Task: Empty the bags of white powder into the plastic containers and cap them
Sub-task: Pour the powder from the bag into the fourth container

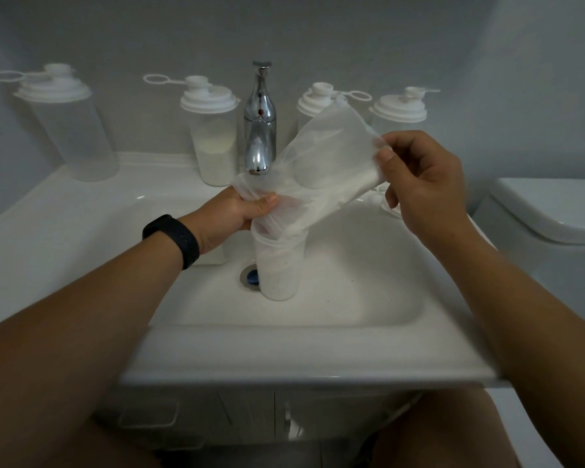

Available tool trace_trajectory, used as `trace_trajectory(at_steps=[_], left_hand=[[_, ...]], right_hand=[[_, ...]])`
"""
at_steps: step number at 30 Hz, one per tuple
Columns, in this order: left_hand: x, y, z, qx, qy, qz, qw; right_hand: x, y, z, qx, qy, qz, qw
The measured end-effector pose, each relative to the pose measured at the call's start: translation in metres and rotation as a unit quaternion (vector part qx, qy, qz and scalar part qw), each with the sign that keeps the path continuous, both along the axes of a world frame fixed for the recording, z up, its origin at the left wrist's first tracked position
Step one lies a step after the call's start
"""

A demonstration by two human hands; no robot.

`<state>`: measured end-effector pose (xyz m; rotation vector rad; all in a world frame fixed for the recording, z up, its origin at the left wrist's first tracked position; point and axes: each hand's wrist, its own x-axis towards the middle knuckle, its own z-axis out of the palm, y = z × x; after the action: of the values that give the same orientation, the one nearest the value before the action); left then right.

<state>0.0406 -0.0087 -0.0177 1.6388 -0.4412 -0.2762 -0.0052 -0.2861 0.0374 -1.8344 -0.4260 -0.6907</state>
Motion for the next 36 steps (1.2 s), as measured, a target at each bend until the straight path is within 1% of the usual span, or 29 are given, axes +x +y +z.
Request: trace_trajectory(at_steps=[9, 15, 19, 23, 27, 30, 36], left_hand=[[0.0003, -0.0005, -0.0003, 0.001, -0.002, -0.01, 1.0], [0.0016, 0.0009, -0.002, 0.0, -0.003, -0.006, 1.0], [0.0016, 0.0005, -0.002, 0.002, -0.004, -0.007, 1.0], [0.0015, 0.0004, -0.0021, -0.006, 0.003, -0.003, 1.0], [-0.0011, -0.0014, -0.0014, -0.009, 0.007, -0.004, 1.0], [-0.002, -0.0035, -0.0002, -0.02, 0.006, -0.001, 1.0], [-0.003, -0.0023, 0.0009, -0.022, 0.009, 0.001, 1.0]], right_hand=[[-0.0004, 0.0009, 0.0014, 0.023, -0.011, 0.004, 1.0], [0.0005, 0.0015, 0.0007, 0.022, -0.02, 0.007, 1.0], [0.0019, 0.0016, 0.0, 0.022, -0.018, 0.011, 1.0], [0.0033, 0.0009, 0.0007, 0.043, -0.008, 0.025, 0.999], [0.0041, 0.0005, -0.001, 0.03, -0.011, -0.002, 0.999], [0.0056, 0.0011, -0.0019, 0.043, -0.023, -0.025, 0.999], [0.0073, 0.001, -0.0029, 0.042, -0.026, -0.024, 0.998]])
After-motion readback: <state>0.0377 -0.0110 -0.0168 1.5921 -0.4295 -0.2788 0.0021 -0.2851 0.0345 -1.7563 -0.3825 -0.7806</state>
